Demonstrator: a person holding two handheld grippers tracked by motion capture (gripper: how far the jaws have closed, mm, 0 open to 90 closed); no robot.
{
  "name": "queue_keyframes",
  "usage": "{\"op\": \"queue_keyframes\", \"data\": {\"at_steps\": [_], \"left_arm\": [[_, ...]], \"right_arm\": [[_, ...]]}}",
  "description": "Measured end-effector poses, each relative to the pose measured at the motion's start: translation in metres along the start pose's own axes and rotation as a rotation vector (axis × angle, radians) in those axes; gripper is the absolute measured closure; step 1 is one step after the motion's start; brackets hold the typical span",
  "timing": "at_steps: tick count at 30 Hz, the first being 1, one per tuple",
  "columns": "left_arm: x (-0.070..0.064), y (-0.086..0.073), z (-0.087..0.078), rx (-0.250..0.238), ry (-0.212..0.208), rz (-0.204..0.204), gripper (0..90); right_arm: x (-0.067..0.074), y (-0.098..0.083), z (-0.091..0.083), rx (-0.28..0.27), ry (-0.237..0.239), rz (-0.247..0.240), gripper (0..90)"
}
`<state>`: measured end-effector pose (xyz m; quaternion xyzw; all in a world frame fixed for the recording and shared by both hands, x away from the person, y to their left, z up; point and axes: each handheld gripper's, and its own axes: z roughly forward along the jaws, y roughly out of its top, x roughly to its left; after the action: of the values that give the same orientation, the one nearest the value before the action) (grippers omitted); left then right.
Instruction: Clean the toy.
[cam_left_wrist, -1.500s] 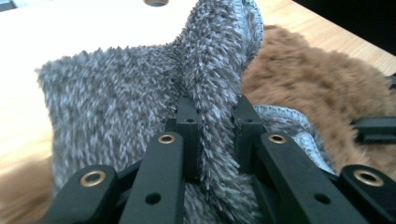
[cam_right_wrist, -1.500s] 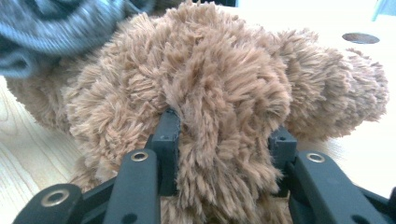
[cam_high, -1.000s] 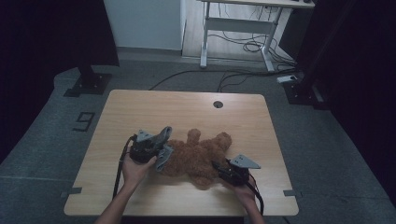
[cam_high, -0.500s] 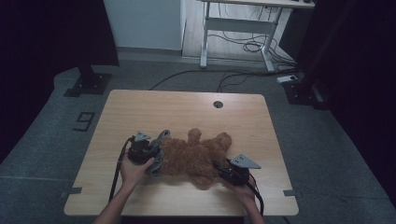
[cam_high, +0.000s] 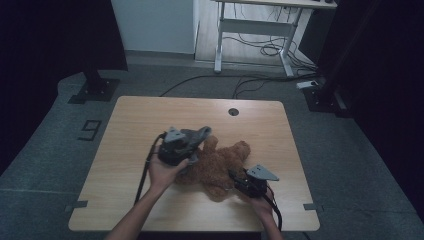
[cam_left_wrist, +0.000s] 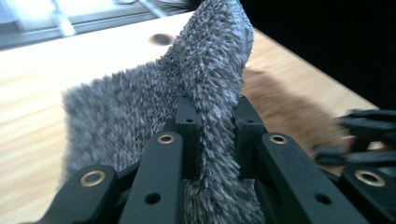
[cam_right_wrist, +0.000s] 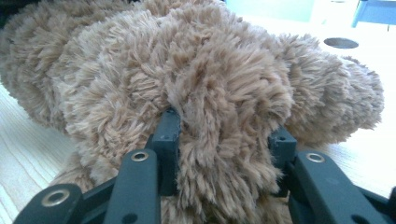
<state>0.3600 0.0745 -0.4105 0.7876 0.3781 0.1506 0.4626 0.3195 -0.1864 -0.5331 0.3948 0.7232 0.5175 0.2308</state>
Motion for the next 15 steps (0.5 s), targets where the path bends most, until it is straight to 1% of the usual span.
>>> {"op": "queue_keyframes", "data": {"at_steps": [2, 4, 6, 8, 9, 10, 11, 13, 14, 15], "left_arm": [[-0.024, 0.011, 0.019, 0.034, -0.033, 0.051, 76.2], [-0.047, 0.018, 0.039, 0.060, -0.063, 0.083, 76.1], [-0.066, 0.017, 0.059, 0.098, -0.089, 0.114, 76.1], [-0.077, 0.009, 0.077, 0.146, -0.082, 0.156, 75.9], [-0.080, 0.004, 0.084, 0.168, -0.075, 0.170, 75.9], [-0.080, -0.003, 0.090, 0.170, -0.072, 0.174, 75.7], [-0.078, -0.007, 0.091, 0.159, -0.075, 0.165, 75.8], [-0.072, -0.009, 0.087, 0.146, -0.093, 0.125, 76.2], [-0.068, -0.009, 0.084, 0.144, -0.092, 0.116, 76.4], [-0.064, -0.009, 0.080, 0.143, -0.080, 0.121, 76.5]], "right_arm": [[0.000, 0.000, 0.000, -0.006, -0.003, -0.003, 58.3], [0.001, 0.000, 0.000, -0.004, -0.003, -0.009, 58.3], [0.002, -0.001, -0.001, -0.005, -0.001, -0.018, 58.3], [0.001, -0.001, -0.002, -0.004, 0.004, -0.015, 58.2], [0.001, -0.001, -0.002, -0.005, 0.007, -0.015, 58.3], [0.000, -0.001, -0.002, -0.004, 0.007, -0.016, 58.2], [0.000, -0.002, -0.001, 0.001, 0.006, -0.016, 58.2], [0.000, -0.003, -0.001, 0.003, 0.007, -0.016, 58.2], [0.000, -0.002, -0.001, 0.002, 0.007, -0.019, 58.2], [0.001, -0.002, -0.001, -0.001, 0.005, -0.020, 58.2]]}}
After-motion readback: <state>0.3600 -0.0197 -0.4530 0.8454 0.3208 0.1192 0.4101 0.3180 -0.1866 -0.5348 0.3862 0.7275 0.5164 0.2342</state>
